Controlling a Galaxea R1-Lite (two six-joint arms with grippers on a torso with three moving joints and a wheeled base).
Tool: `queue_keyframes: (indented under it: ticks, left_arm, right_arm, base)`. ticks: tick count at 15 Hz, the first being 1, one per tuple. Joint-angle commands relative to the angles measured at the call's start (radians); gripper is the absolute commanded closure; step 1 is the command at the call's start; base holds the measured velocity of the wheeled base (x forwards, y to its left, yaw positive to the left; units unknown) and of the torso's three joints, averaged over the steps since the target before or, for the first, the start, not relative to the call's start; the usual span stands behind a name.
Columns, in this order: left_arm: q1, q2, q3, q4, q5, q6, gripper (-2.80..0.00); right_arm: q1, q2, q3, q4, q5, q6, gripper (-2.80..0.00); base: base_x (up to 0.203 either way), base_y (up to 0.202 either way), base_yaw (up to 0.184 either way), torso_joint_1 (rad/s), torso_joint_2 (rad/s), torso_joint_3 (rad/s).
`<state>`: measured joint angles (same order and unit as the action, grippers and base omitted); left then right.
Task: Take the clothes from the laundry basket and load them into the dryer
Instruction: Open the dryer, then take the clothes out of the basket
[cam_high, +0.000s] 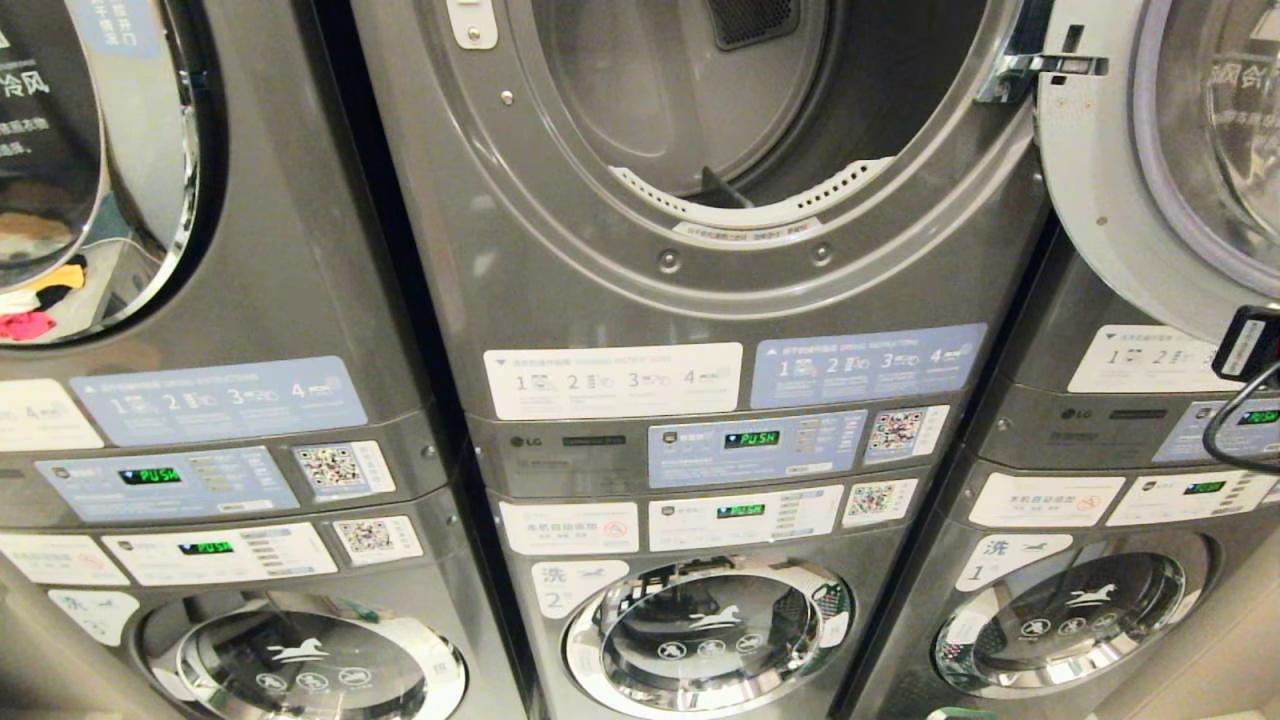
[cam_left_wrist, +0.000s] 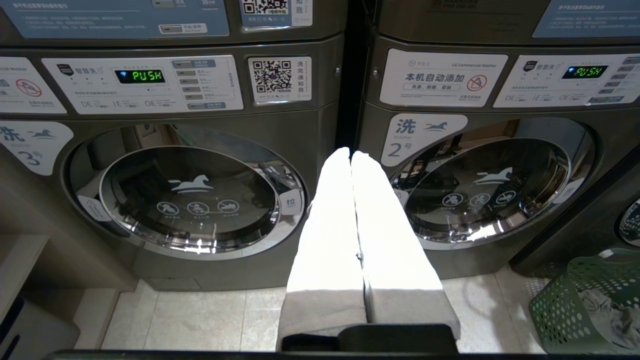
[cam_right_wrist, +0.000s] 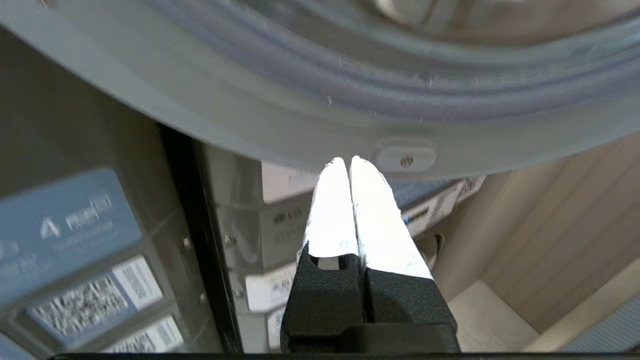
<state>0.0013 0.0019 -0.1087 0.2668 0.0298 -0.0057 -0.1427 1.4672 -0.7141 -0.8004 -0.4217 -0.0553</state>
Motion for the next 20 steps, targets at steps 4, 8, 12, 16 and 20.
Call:
queue_keyframes:
  ticks: [4, 8, 12, 16, 20]
  left_arm:
    - [0.000, 0.000, 0.000, 0.002, 0.000, 0.000, 0.00]
    - [0.000, 0.000, 0.000, 0.002, 0.001, 0.000, 0.00]
    - [0.000, 0.000, 0.000, 0.002, 0.001, 0.000, 0.00]
    - [0.000, 0.000, 0.000, 0.001, 0.000, 0.000, 0.00]
    - [0.000, 0.000, 0.000, 0.000, 0.000, 0.000, 0.00]
  right_arm:
    - [0.000, -0.079, 0.158, -0.007, -0.001, 0.009, 0.00]
    - [0.000, -0.178, 0.338, -0.008, 0.008, 0.020, 0.00]
    - [0.001, -0.298, 0.558, -0.006, 0.098, 0.023, 0.00]
    - [0.015, -0.473, 0.715, 0.156, 0.281, 0.012, 0.00]
    - [0.037, -0.772, 0.713, 0.477, 0.497, -0.071, 0.00]
  base:
    - [0.000, 0.000, 0.000, 0.000, 0.00, 0.000]
    - [0.000, 0.000, 0.000, 0.000, 0.00, 0.000]
    - [0.000, 0.000, 0.000, 0.000, 0.00, 0.000]
    - [0.000, 0.000, 0.000, 0.000, 0.00, 0.000]
    - [0.000, 0.000, 0.000, 0.000, 0.00, 0.000]
